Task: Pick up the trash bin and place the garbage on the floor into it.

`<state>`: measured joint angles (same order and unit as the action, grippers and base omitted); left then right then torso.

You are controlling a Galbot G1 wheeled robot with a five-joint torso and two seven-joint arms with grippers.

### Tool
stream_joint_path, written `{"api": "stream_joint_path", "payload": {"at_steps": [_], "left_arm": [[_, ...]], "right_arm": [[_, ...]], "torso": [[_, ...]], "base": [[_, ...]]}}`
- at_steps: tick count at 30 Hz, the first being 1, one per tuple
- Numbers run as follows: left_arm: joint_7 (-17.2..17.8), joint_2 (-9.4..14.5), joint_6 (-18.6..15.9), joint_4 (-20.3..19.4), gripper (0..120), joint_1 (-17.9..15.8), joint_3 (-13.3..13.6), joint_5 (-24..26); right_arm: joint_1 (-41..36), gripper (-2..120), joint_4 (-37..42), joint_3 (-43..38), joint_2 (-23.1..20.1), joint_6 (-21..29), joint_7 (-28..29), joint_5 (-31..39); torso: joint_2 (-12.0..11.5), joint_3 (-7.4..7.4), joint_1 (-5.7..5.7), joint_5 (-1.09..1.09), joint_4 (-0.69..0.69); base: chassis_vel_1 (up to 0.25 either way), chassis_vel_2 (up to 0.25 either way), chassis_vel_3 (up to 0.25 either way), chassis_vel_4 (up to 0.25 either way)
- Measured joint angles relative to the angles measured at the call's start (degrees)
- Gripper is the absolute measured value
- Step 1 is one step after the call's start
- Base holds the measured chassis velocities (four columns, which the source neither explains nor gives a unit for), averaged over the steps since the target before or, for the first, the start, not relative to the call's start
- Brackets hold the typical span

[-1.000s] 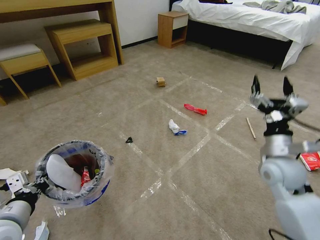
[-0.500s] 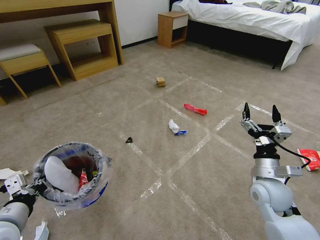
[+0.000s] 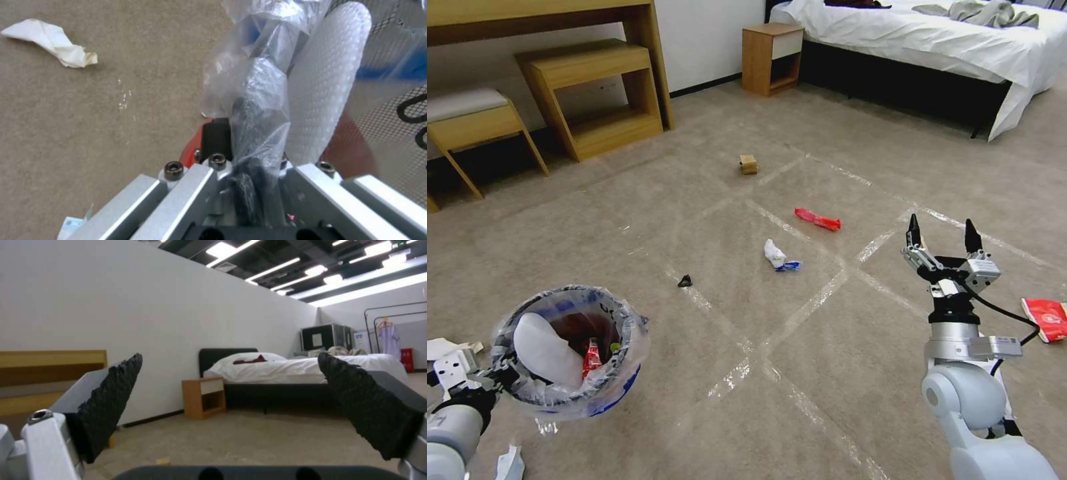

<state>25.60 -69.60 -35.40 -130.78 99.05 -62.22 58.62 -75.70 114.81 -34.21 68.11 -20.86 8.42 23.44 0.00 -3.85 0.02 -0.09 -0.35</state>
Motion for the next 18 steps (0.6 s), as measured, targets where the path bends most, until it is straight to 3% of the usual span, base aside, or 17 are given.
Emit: {"api": "stream_joint_path", "payload": {"at_steps": [18], "left_arm": [[-0.1, -0.2, 0.1, 0.0, 1, 0.0, 0.1, -0.2]], "right_arm": [[-0.2, 100, -0.6, 0.6, 0.4, 0.0, -0.2, -0.5]], "torso": [[0.0, -0.01, 0.0, 0.01, 0.0]], "base": [[-0.071, 0.072, 0.062, -0.066]]}}
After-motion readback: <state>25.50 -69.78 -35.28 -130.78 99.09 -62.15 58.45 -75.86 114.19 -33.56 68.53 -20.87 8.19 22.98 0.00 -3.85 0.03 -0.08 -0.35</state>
